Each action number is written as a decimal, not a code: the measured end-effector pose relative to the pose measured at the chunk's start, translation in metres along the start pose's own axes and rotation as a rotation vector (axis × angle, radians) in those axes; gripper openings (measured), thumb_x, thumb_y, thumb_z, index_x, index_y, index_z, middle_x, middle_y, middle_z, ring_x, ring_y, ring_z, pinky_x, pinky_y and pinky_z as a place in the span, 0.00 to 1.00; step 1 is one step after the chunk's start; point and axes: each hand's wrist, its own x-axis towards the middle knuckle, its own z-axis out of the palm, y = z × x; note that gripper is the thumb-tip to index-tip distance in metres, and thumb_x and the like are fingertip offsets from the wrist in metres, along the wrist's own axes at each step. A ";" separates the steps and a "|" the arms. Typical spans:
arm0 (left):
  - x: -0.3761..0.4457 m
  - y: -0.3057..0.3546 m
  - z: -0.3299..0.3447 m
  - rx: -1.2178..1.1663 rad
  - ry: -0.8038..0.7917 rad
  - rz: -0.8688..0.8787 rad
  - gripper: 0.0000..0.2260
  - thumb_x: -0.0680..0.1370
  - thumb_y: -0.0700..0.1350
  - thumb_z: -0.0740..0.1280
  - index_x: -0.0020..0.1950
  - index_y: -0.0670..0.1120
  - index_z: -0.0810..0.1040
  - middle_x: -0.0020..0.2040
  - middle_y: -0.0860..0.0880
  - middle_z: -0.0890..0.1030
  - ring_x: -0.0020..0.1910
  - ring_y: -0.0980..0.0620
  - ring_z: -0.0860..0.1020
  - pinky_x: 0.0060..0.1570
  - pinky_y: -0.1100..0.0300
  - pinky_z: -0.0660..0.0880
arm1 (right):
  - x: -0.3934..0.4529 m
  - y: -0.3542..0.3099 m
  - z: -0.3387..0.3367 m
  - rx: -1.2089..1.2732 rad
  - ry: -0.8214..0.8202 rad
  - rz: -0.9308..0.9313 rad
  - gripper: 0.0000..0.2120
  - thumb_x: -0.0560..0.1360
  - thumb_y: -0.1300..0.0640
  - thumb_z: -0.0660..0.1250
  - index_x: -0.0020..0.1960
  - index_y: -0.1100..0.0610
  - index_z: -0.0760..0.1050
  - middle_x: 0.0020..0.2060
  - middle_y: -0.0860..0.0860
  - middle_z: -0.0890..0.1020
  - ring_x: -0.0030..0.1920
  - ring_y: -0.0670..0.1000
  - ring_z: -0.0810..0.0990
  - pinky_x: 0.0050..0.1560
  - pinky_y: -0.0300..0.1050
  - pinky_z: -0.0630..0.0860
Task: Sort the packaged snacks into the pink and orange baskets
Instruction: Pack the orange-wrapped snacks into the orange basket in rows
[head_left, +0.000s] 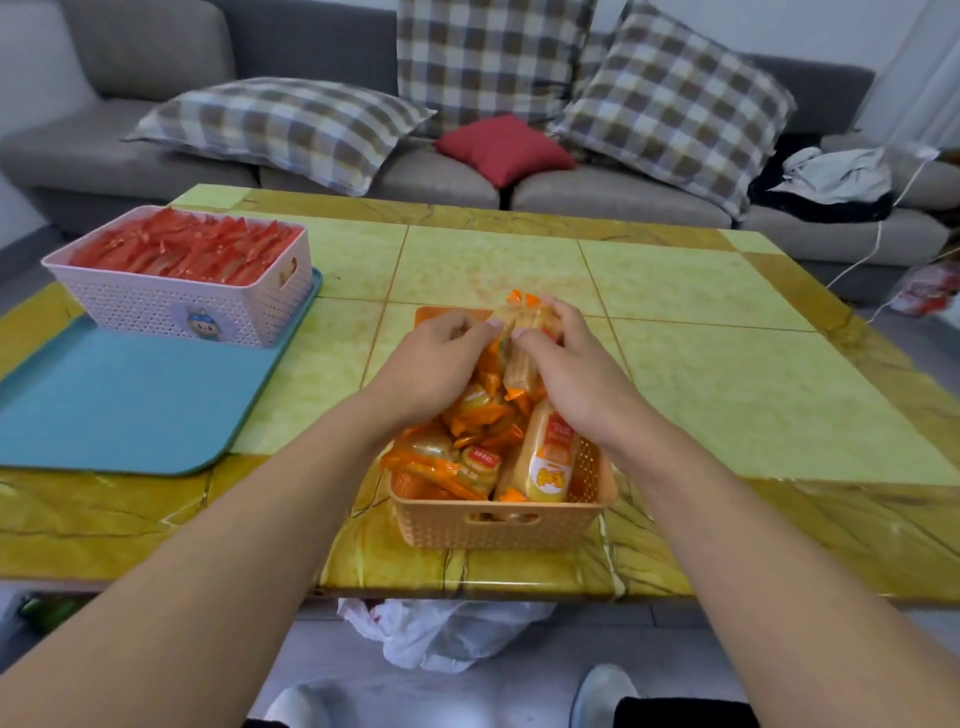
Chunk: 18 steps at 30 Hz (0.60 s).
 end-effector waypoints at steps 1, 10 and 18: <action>0.000 0.002 -0.001 -0.039 -0.010 -0.021 0.15 0.81 0.55 0.64 0.45 0.45 0.81 0.39 0.51 0.80 0.41 0.52 0.77 0.48 0.54 0.73 | -0.002 0.002 -0.002 0.017 0.013 -0.004 0.25 0.80 0.41 0.61 0.76 0.43 0.64 0.57 0.40 0.79 0.52 0.42 0.79 0.53 0.45 0.74; -0.005 0.014 0.006 -0.090 0.157 -0.111 0.17 0.73 0.57 0.65 0.39 0.44 0.83 0.29 0.52 0.81 0.40 0.47 0.80 0.68 0.40 0.70 | -0.004 0.006 -0.002 0.051 0.090 -0.004 0.13 0.77 0.42 0.66 0.60 0.45 0.73 0.40 0.43 0.83 0.41 0.46 0.81 0.40 0.44 0.72; -0.002 0.022 -0.003 -0.507 0.209 -0.261 0.13 0.78 0.49 0.66 0.41 0.44 0.84 0.37 0.45 0.86 0.37 0.48 0.83 0.44 0.53 0.79 | 0.010 0.000 -0.013 0.224 0.111 0.029 0.25 0.75 0.44 0.71 0.70 0.47 0.73 0.41 0.44 0.86 0.42 0.44 0.86 0.53 0.50 0.81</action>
